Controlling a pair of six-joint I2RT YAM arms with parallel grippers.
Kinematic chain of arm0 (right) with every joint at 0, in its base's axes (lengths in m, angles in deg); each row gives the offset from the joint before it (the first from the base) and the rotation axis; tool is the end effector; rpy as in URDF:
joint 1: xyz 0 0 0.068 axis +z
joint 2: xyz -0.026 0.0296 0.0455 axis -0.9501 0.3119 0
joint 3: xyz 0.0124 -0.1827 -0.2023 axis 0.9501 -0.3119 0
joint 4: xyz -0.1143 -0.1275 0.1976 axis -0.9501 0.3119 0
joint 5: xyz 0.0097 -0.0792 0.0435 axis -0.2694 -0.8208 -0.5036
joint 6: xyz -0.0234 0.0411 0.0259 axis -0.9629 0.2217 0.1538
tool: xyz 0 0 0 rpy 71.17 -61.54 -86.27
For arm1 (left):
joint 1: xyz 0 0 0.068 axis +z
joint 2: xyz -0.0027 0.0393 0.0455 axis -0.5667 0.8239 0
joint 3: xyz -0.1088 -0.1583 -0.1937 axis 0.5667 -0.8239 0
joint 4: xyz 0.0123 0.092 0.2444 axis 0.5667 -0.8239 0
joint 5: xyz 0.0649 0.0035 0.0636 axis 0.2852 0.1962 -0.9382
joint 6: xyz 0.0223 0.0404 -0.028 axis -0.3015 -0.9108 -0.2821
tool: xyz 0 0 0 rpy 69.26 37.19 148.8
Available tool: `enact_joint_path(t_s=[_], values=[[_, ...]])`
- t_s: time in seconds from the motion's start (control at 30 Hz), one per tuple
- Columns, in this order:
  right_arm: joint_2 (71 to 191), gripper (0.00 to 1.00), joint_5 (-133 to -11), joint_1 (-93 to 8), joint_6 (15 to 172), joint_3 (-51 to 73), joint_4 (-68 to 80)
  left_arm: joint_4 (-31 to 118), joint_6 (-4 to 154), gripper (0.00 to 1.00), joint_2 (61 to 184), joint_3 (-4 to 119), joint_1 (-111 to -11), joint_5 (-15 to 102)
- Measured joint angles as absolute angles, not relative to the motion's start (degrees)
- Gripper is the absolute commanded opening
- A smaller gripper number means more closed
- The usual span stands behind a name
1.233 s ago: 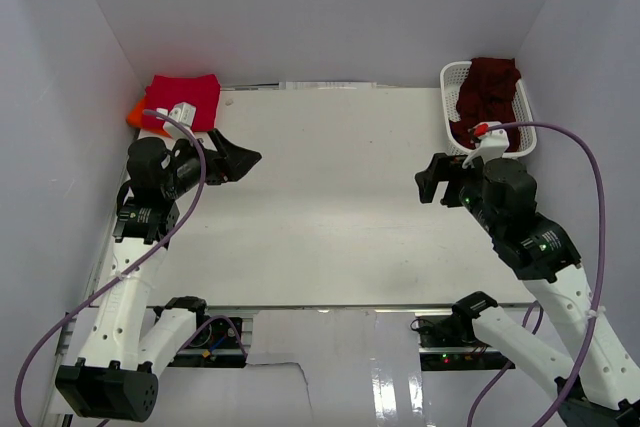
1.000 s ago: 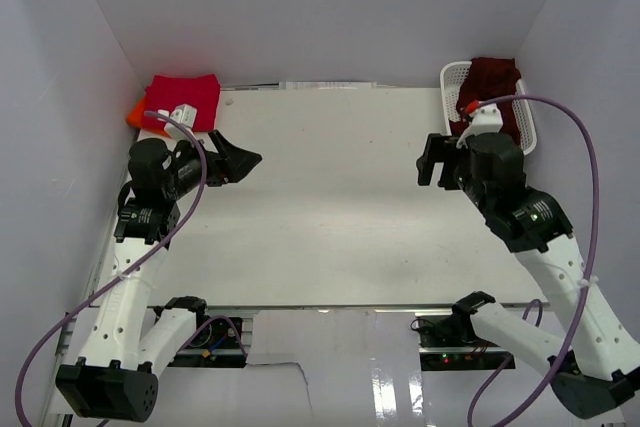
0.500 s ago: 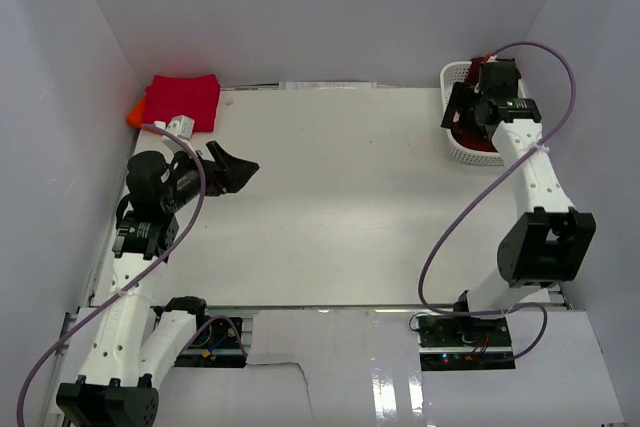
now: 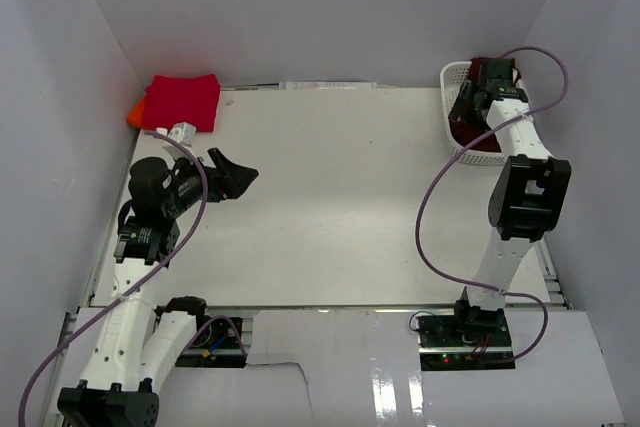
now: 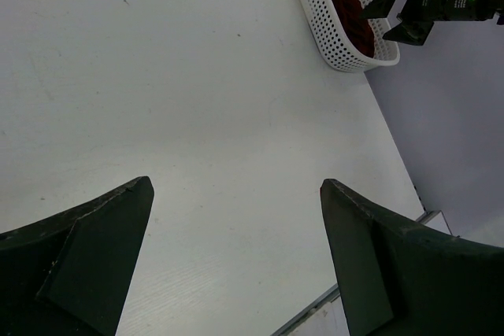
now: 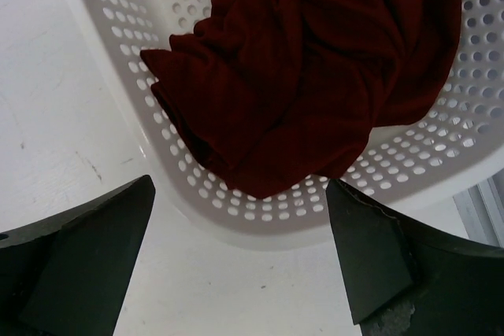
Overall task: Fold and stack the t-shirts
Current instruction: Grab crumpled tshirt from bin with the right arm
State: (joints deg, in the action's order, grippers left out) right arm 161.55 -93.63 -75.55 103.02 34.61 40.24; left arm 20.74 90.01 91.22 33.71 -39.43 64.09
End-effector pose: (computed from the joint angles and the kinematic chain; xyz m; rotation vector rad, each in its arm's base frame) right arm 0.4418 -0.0373 0.2864 0.5271 2.3074 -0.1824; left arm 0.1687 -0.0316 0.3457 -0.0080 1.9094 -0.8454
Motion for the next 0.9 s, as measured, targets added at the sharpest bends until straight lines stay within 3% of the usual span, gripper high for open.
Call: enact_joint_path(t_s=[0.27, 0.67, 0.77, 0.9], values=[[166.3, 0.95, -99.3, -75.5, 103.0, 35.6, 31.2, 20.7, 90.0, 0.98, 90.2, 31.7, -39.4, 64.2], [184.0, 0.98, -105.3, -76.3, 100.2, 46.2, 26.4, 20.7, 90.1, 0.98, 89.6, 30.9, -39.4, 65.3], [186.3, 0.84, -105.3, -77.0, 99.2, 47.9, 26.1, 20.7, 90.0, 0.98, 89.6, 30.8, -39.4, 65.4], [187.2, 0.49, -105.1, -78.0, 98.6, 49.3, 25.6, 20.5, 90.0, 0.98, 89.6, 30.7, -39.4, 65.4]])
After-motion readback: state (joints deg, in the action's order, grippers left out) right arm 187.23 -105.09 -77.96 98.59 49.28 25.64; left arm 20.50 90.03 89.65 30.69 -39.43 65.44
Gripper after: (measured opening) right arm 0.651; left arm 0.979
